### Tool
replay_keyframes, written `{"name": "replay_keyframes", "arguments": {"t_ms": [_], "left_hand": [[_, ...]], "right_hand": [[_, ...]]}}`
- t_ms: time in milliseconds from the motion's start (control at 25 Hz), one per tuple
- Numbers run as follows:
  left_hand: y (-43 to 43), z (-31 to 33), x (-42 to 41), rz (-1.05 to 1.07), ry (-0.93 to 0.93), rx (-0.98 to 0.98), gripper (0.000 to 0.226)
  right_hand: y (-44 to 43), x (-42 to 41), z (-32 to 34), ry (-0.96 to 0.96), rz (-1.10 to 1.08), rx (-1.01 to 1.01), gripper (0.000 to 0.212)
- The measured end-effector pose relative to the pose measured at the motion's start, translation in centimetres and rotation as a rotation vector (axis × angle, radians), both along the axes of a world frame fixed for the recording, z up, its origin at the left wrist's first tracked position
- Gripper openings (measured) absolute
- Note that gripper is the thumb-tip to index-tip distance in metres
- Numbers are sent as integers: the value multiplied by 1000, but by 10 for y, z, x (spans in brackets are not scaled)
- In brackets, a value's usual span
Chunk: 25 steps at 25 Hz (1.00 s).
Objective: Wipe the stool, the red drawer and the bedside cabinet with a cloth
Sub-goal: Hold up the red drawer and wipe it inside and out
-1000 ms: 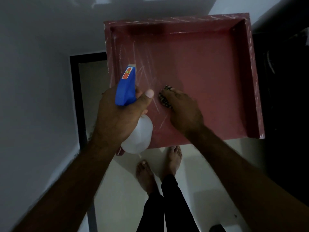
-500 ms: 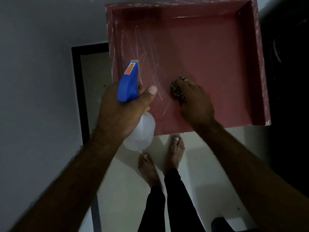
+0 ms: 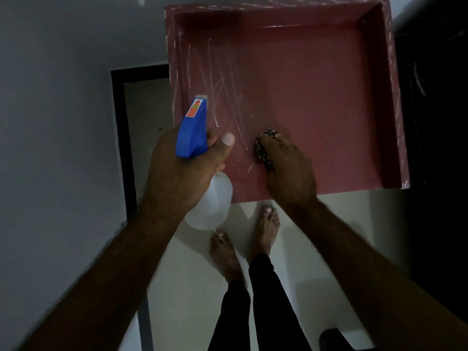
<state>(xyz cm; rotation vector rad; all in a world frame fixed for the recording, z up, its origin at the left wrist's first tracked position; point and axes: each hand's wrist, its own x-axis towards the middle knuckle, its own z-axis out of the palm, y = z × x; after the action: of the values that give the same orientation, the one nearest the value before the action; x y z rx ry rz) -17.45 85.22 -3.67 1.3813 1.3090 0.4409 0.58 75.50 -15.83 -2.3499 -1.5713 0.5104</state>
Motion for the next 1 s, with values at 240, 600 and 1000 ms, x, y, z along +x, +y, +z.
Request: {"name": "replay_keyframes", "arguments": {"t_ms": [240, 600, 1000], "left_hand": [[-5, 0, -1, 13, 0, -2, 23], [-12, -8, -9, 9, 41, 20, 31], [-31, -9, -11, 81, -4, -63, 56]], "right_hand": [[-12, 0, -5, 27, 203, -8, 67], [-31, -39, -6, 51, 272, 10, 70], [-46, -38, -7, 46, 174, 2, 68]]}}
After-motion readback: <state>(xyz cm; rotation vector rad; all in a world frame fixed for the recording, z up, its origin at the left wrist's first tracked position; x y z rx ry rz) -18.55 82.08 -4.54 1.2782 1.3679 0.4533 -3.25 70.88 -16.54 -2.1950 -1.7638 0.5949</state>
